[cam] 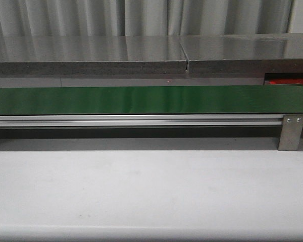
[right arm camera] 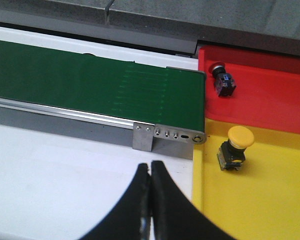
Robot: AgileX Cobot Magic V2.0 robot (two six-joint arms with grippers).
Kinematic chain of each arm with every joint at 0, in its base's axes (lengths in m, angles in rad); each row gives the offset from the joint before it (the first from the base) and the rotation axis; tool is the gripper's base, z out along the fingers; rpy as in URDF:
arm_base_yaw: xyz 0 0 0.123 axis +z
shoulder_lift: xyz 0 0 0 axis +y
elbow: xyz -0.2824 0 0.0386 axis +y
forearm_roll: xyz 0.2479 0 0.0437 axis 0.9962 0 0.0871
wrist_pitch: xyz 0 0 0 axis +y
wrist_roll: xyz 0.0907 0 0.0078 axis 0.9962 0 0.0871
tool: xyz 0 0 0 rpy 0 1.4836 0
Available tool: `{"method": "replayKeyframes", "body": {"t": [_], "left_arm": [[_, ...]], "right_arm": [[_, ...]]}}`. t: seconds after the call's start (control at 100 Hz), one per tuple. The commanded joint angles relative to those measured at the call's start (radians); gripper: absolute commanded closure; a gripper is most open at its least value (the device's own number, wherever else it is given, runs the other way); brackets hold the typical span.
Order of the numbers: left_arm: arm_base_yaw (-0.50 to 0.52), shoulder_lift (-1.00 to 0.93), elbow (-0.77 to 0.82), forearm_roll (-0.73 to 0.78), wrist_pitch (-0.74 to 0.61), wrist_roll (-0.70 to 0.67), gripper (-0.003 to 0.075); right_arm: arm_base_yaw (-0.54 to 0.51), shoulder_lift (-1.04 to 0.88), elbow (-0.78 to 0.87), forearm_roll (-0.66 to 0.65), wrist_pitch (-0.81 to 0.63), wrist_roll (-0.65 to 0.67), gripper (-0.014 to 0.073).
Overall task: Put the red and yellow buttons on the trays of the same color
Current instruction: 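Grasp another red push-button from the cluster with the left gripper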
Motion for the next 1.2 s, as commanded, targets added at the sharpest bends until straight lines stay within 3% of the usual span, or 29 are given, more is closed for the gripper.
{"method": "replayKeyframes", "body": {"t": [0.0,0.15,0.25,0.72,0.95,1.19], "left_arm": [[0.002,-0.033,-0.032,-0.002,-0.035,-0.003,0.0068],[0.002,-0.014,-0.032,0.0,-0.039,-0.003,0.0074],[0.002,-0.013,-0.032,0.001,-0.052,-0.003,0.0132],[-0.015,-0.053,-0.032,0.011,-0.021,0.009,0.0739],[-0.05,-0.192,-0.032,0.009,0.009,0.009,0.0739],[-0.149,-0.284,-0.032,0.009,0.052,0.016,0.0739]], "right_arm": [[0.0,0.004,-0.023,0.012,-0.065,-0.009,0.0711],[0.0,0.004,-0.023,0.012,-0.065,-0.009,0.0711],[0.0,0.004,-0.023,0.012,-0.065,-0.009,0.0711],[0.0,0.004,-0.022,0.012,-0.064,-0.009,0.0711],[0.0,0.004,-0.022,0.012,-0.064,-0.009,0.0711],[0.0,0.004,-0.022,0.012,-0.064,-0.009,0.0711]]}}
